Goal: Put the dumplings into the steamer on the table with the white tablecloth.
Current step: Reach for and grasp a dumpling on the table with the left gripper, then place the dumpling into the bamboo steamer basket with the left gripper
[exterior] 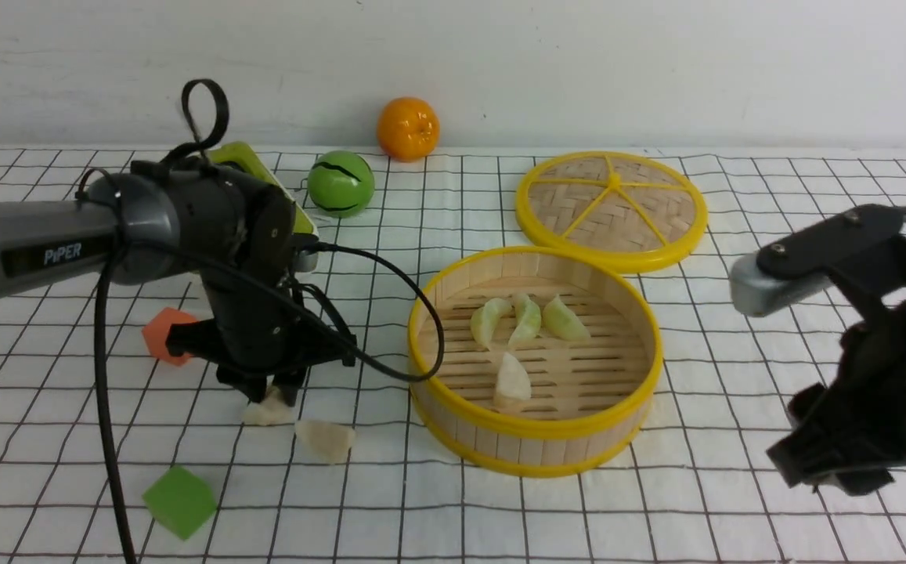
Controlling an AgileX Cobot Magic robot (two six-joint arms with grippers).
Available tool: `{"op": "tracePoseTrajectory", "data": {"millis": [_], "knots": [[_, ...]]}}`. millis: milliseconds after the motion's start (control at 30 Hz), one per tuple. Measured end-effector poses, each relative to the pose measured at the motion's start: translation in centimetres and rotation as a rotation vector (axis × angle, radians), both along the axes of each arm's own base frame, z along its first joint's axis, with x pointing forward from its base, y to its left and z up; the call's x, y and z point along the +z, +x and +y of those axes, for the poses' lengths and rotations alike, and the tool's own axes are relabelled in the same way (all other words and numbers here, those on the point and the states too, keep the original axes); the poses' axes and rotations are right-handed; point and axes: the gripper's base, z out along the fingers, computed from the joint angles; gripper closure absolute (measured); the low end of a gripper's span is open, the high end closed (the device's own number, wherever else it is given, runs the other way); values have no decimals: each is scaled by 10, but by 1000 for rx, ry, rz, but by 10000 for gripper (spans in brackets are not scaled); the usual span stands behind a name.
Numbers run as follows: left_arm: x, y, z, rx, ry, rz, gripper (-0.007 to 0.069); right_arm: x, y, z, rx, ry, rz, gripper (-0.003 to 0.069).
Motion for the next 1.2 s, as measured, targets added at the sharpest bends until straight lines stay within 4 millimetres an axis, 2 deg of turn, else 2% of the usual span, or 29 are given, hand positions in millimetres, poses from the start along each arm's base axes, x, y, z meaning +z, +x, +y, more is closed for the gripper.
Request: {"op": "tracePoseTrajectory", "data": {"millis": [67, 200, 267, 300, 333, 367, 400, 500, 567, 600, 633, 667, 700, 733, 767, 800, 933, 1100, 1200], "knots": [[2, 0, 0, 4, -3, 5, 431, 6, -9, -10, -44, -11, -50, 280], [21, -1, -2, 22, -41, -1, 431, 17, -19, -23, -106, -23, -136, 279], [57, -3, -7, 19, -120, -68, 431, 29, -26, -34, -158, -35, -222, 285], [60, -3, -7, 18, -128, -74, 431, 30, -26, -35, -162, -36, -228, 287], [80, -4, -12, 9, -187, -112, 431, 34, -28, -40, -187, -47, -265, 295], [85, -5, -14, 5, -204, -122, 431, 35, -29, -41, -194, -51, -274, 299], [102, -9, -26, -24, -274, -153, 431, 34, -31, -47, -229, -73, -302, 324], [116, -15, -55, -80, -371, -192, 431, 22, -32, -52, -278, -110, -314, 370], [116, -22, -85, -133, -426, -218, 431, 6, -33, -56, -318, -132, -315, 414], [116, -23, -88, -138, -429, -219, 431, 2, -33, -56, -319, -136, -311, 423], [114, -28, -113, -177, -460, -239, 432, -13, -34, -58, -348, -137, -310, 460], [112, -30, -126, -196, -472, -248, 432, -20, -35, -58, -350, -138, -307, 479], [110, -31, -128, -199, -473, -247, 432, -23, -35, -59, -359, -132, -307, 488], [105, -32, -148, -221, -493, -260, 433, -36, -37, -59, -366, -117, -296, 529], [105, -31, -149, -219, -494, -263, 433, -37, -37, -58, -369, -114, -296, 533], [96, -29, -164, -228, -503, -273, 435, -41, -38, -58, -368, -106, -294, 565], [72, -19, -182, -224, -505, -289, 435, -40, -36, -58, -352, -101, -322, 622], [45, -13, -187, -221, -477, -263, 435, -39, -35, -57, -344, -91, -337, 650], [39, -12, -188, -216, -473, -254, 435, -39, -35, -56, -341, -89, -340, 651]]}}
